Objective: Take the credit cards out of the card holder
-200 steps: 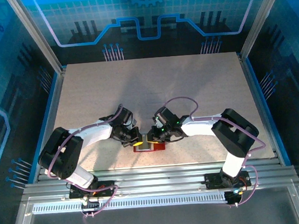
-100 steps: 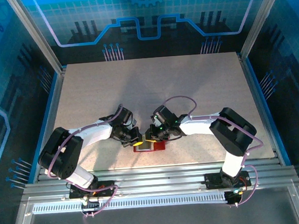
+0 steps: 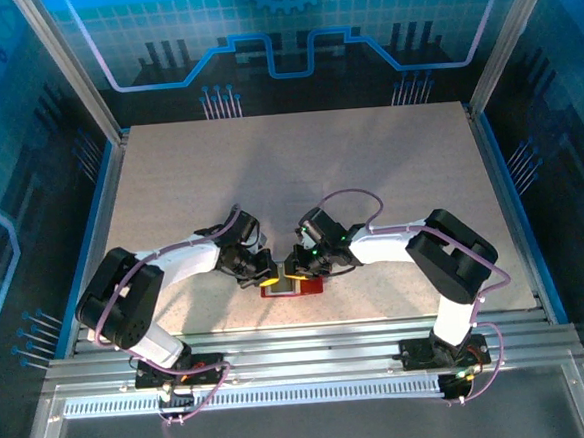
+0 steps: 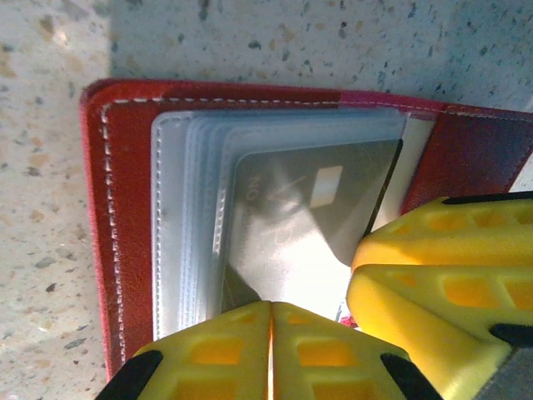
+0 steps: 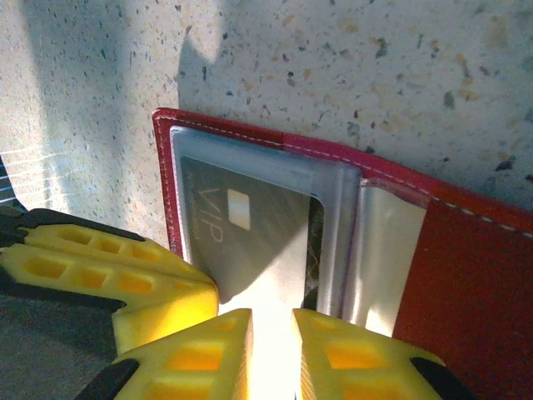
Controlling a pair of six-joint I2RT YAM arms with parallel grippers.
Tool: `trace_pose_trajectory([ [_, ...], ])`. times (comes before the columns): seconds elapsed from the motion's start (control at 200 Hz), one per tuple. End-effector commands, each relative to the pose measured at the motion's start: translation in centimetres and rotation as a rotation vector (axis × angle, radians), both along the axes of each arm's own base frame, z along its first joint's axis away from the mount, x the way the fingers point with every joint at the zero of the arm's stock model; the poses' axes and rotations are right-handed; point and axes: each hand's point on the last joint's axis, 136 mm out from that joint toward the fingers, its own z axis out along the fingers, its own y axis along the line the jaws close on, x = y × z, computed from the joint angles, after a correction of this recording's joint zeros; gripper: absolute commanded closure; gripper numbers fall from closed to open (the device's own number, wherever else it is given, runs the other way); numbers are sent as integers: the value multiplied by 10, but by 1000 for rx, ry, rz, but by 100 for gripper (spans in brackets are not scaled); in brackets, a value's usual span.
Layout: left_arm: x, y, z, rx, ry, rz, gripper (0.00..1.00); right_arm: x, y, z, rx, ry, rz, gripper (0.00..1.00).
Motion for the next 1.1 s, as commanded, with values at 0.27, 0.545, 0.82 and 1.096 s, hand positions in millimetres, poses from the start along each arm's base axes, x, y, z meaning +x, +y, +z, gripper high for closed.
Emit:
trace_pose_trajectory([
  [0.27,-8,4,-8,39,29,-34,91,5,-7,0,-37,6,-12,74],
  [0.545,-9,6,-8,44,31,-33,91,5,-9,-1,-49,5,-14,74],
  [0.82,-8,7,-8,44,31,-29,91,5,-12,1,-70,-2,-17,73],
  [1.096,-8,8,-6,42,28,-20,89,4,-15,1,-87,1,-17,73],
])
